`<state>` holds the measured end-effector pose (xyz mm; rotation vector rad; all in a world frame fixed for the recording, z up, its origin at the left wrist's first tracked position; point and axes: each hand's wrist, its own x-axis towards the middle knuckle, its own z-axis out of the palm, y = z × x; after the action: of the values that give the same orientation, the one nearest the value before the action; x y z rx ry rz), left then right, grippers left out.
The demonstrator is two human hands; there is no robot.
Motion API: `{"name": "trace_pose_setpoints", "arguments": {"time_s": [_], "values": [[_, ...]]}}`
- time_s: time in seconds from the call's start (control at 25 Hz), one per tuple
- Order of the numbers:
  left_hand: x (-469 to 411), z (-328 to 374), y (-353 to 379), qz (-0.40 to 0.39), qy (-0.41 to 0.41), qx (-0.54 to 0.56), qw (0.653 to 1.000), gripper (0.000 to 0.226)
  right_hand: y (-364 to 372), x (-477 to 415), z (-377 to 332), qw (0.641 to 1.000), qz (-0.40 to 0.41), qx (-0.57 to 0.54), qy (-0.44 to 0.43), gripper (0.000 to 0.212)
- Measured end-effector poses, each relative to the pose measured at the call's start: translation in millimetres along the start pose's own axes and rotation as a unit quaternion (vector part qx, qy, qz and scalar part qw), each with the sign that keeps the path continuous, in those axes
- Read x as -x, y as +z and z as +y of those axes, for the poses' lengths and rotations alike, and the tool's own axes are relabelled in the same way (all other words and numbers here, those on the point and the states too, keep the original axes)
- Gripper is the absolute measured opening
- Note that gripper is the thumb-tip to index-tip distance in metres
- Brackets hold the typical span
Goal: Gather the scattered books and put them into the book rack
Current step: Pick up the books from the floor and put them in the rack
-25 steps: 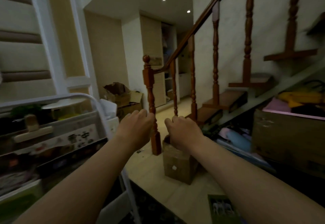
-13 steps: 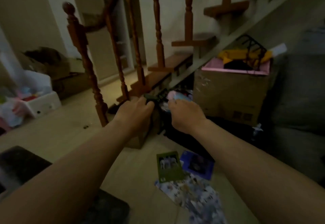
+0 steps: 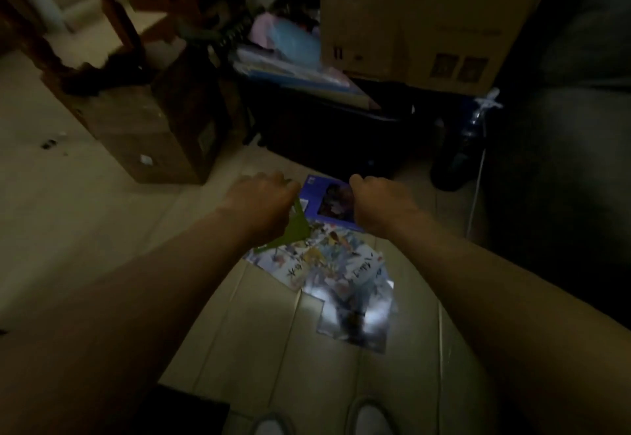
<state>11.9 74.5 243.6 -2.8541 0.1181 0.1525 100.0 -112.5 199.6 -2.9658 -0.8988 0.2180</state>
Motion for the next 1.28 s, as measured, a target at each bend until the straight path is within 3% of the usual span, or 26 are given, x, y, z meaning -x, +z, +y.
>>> {"name": "trace_pose_setpoints", "arguments": {"time_s": [0.16, 0.44, 0.6, 0.72, 0.84, 1.04, 1.28], "values": [[-19.1, 16.3, 77.6, -0.050, 0.019, 0.038, 0.998, 0.051, 83.4, -12.6, 16.9, 0.998, -0.060, -0.018, 0.024, 0.038], [-31.2, 43.0, 190.7, -0.151, 0.032, 0.081, 0.985, 0.052, 203.4, -11.9, 31.2, 0.978, -0.183, -0.051, 0.083, 0.065], [-31.3, 76.2, 247.7, -0.195, 0.023, 0.137, 0.971, 0.052, 259.4, 5.4, 30.3, 0.973, -0.192, -0.060, 0.115, 0.074], [-22.2, 113.3, 282.6, -0.224, 0.029, 0.202, 0.953, 0.068, 288.9, 25.3, 20.5, 0.974, -0.197, -0.068, 0.091, 0.068], [-13.0, 134.0, 300.4, -0.214, 0.075, 0.202, 0.953, 0.080, 299.9, 39.8, 12.3, 0.978, -0.176, -0.081, 0.073, 0.059], [-4.4, 125.1, 301.1, -0.156, 0.082, 0.163, 0.971, 0.061, 300.2, 65.1, 12.0, 0.986, -0.105, -0.106, 0.077, 0.035], [7.9, 128.6, 302.4, -0.186, 0.081, 0.189, 0.961, 0.071, 300.1, 84.2, 24.6, 0.983, -0.102, -0.148, 0.030, 0.031]]}}
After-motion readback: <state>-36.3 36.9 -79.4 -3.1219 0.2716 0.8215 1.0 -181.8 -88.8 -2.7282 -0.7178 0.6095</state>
